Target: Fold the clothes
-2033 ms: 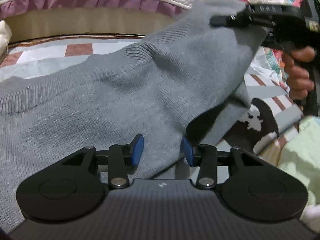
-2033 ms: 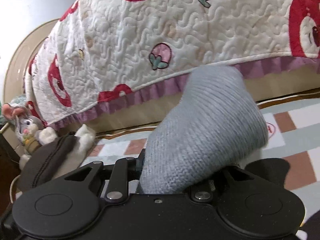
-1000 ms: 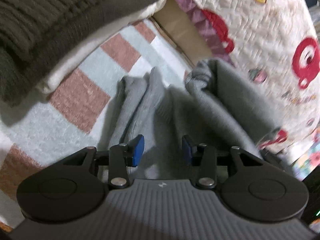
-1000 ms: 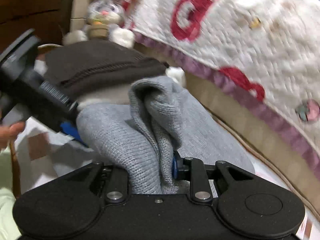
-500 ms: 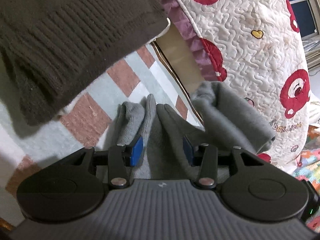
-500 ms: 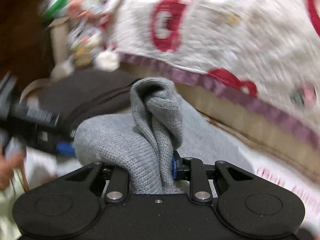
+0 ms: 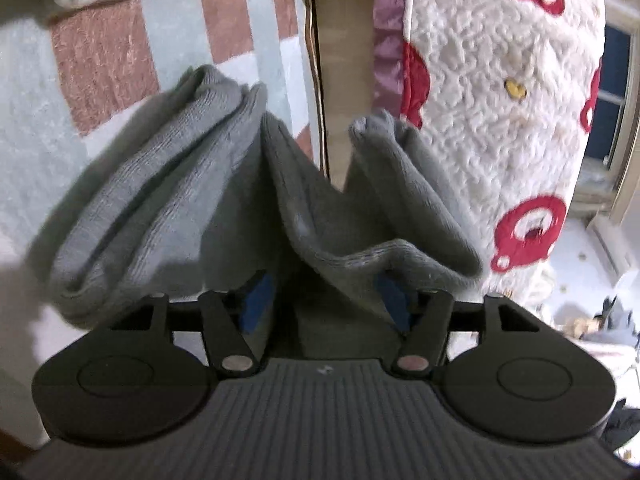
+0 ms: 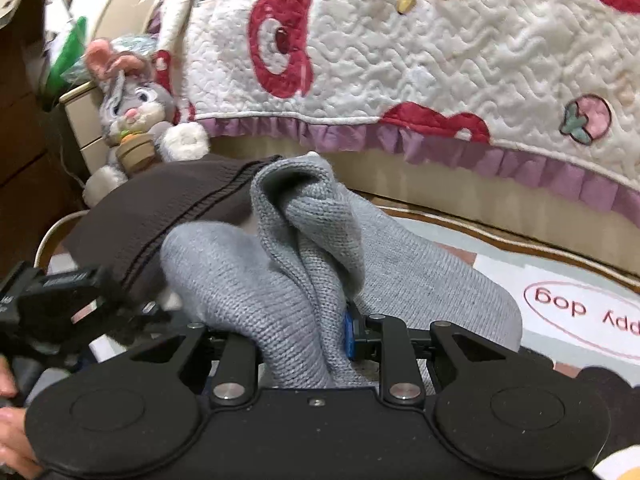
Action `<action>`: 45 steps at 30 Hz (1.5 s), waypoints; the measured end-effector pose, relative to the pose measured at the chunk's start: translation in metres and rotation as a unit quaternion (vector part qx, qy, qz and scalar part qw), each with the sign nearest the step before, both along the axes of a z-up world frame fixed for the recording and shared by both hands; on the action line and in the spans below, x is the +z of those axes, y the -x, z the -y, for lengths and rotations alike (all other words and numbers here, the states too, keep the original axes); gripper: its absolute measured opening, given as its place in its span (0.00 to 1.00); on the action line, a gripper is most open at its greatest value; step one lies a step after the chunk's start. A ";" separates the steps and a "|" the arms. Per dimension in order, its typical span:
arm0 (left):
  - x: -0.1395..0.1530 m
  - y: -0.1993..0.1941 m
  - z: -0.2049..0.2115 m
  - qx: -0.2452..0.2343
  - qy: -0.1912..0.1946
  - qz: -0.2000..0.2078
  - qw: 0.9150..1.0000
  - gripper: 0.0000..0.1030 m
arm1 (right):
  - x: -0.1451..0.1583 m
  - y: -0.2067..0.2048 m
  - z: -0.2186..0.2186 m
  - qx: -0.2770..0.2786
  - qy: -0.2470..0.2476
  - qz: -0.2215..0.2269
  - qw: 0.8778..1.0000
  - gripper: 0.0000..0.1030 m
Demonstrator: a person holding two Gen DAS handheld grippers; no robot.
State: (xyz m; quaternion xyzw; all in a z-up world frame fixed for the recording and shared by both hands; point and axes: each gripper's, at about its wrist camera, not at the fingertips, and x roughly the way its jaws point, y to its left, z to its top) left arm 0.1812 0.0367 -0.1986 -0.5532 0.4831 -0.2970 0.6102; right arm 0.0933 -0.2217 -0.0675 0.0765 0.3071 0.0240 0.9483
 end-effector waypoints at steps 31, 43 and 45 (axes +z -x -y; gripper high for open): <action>0.037 -0.020 -0.013 -0.047 -0.288 0.159 0.943 0.10 | -0.058 0.034 -0.097 0.194 0.293 -0.019 0.936 0.48; 0.080 -0.006 -0.037 -0.004 -0.324 0.249 0.913 0.16 | -0.004 0.073 0.068 0.019 -0.044 -0.007 0.999 0.55; 0.090 0.001 -0.035 0.002 -0.287 0.286 0.915 0.20 | -0.007 0.065 0.080 -0.012 -0.026 -0.007 1.000 0.55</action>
